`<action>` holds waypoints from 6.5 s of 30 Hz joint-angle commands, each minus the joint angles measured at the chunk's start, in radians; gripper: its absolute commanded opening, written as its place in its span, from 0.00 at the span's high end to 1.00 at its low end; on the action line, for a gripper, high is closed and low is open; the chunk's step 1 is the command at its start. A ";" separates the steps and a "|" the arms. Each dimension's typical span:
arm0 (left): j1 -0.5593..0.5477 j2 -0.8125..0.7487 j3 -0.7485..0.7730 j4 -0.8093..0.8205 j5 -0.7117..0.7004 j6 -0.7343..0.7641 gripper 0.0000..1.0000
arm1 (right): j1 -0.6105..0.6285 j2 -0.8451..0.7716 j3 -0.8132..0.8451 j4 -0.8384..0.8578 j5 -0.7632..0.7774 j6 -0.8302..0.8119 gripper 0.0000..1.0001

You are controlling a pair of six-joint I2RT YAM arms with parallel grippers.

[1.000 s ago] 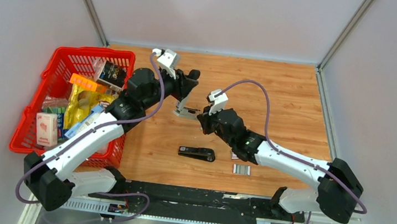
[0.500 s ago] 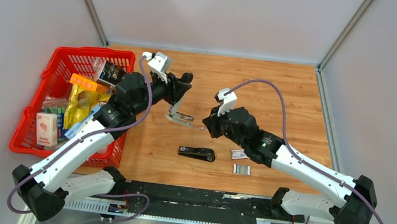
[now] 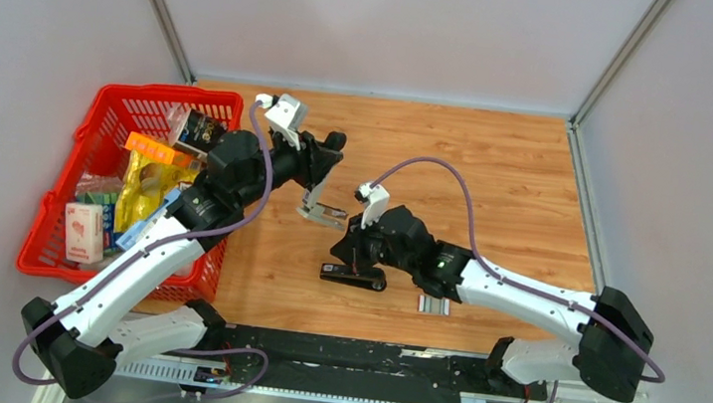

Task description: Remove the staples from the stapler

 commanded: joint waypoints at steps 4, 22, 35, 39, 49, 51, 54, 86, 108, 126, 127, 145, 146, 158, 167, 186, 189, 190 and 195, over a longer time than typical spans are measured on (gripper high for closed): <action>0.000 -0.025 0.062 0.028 0.026 -0.039 1.00 | 0.022 0.069 -0.019 0.175 0.103 0.050 1.00; 0.000 -0.113 0.031 -0.058 0.102 -0.124 1.00 | 0.013 0.067 0.123 0.097 0.324 -0.137 1.00; 0.000 -0.126 0.001 -0.075 0.128 -0.126 1.00 | 0.011 -0.089 0.162 -0.040 0.439 -0.259 1.00; 0.000 -0.117 -0.013 -0.040 0.197 -0.141 1.00 | 0.007 -0.146 0.177 -0.077 0.477 -0.282 1.00; 0.000 -0.116 -0.073 0.136 0.372 -0.172 1.00 | -0.047 -0.169 0.240 -0.103 0.385 -0.217 1.00; -0.002 -0.114 -0.085 0.172 0.400 -0.183 1.00 | -0.050 -0.164 0.257 -0.109 0.355 -0.202 1.00; 0.000 -0.119 -0.099 0.222 0.421 -0.192 1.00 | -0.050 -0.154 0.281 -0.123 0.330 -0.176 1.00; -0.043 0.007 -0.124 0.137 0.420 -0.002 1.00 | -0.023 0.090 0.605 -0.264 0.062 -0.015 1.00; -0.043 -0.010 -0.055 0.040 0.199 0.052 1.00 | -0.207 -0.226 0.226 -0.371 0.311 -0.052 0.94; 0.090 0.350 0.154 -0.075 -0.142 0.141 1.00 | -0.214 -0.287 0.085 -0.422 0.325 -0.024 0.92; 0.099 0.387 0.183 -0.078 -0.161 0.153 1.00 | -0.214 -0.290 0.075 -0.420 0.319 -0.023 0.92; 0.253 0.919 0.502 -0.095 -0.238 0.121 1.00 | -0.214 -0.289 0.018 -0.367 0.227 -0.012 0.92; 0.266 0.932 0.519 -0.094 -0.232 0.118 1.00 | -0.214 -0.289 0.015 -0.362 0.226 -0.015 0.92; 0.322 1.078 0.590 -0.123 -0.255 0.073 1.00 | -0.214 -0.270 -0.005 -0.334 0.220 -0.018 0.91; 0.322 1.105 0.584 -0.133 -0.275 0.067 0.86 | -0.214 -0.283 -0.011 -0.341 0.212 -0.004 0.84; 0.322 1.053 0.565 -0.162 -0.255 0.149 0.52 | -0.214 -0.330 0.009 -0.400 0.206 0.019 0.63; 0.320 1.046 0.567 -0.167 -0.251 0.155 0.46 | -0.214 -0.339 0.012 -0.410 0.213 0.023 0.62; 0.320 1.041 0.567 -0.169 -0.249 0.153 0.44 | -0.214 -0.341 0.015 -0.416 0.215 0.023 0.61; 0.320 0.983 0.542 -0.175 -0.237 0.149 0.29 | -0.214 -0.350 0.030 -0.442 0.229 0.025 0.56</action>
